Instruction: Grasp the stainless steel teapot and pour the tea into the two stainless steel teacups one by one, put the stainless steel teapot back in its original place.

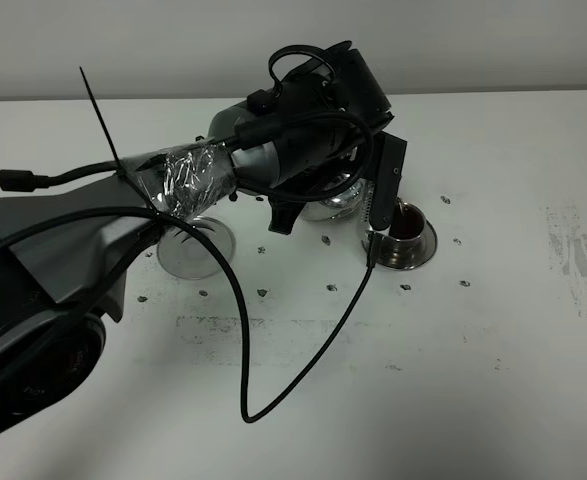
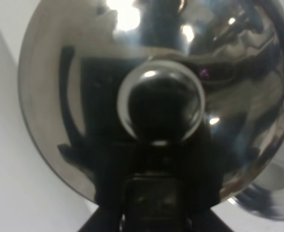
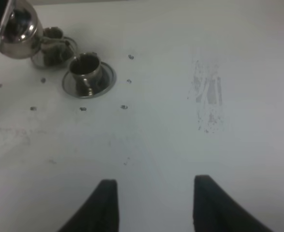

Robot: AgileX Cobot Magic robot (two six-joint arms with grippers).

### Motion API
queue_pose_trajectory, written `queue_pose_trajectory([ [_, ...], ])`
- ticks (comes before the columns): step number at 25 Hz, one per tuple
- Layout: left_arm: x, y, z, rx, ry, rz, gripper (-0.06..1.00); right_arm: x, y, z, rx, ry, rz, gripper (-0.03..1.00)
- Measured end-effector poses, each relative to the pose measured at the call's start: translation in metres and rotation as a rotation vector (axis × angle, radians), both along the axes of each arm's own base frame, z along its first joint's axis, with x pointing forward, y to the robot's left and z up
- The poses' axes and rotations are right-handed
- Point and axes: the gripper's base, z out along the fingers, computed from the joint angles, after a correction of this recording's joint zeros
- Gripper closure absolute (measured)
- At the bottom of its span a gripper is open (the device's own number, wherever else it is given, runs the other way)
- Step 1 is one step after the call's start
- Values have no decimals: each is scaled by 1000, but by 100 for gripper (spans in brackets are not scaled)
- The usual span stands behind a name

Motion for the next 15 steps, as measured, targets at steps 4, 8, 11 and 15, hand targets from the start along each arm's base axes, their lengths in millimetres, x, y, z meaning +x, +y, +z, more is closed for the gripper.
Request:
queue_pose_trajectory([
  [4,3,5,-3,-45,48,36,76,0,0,0,0,0,0,62],
  [8,4,10,-4,-109,96,85,76,0,0,0,0,0,0,62],
  [11,2,10,3,-220,104,151,76,0,0,0,0,0,0,62],
  [15,-15,17,24,-386,108,213,76,0,0,0,0,0,0,62],
])
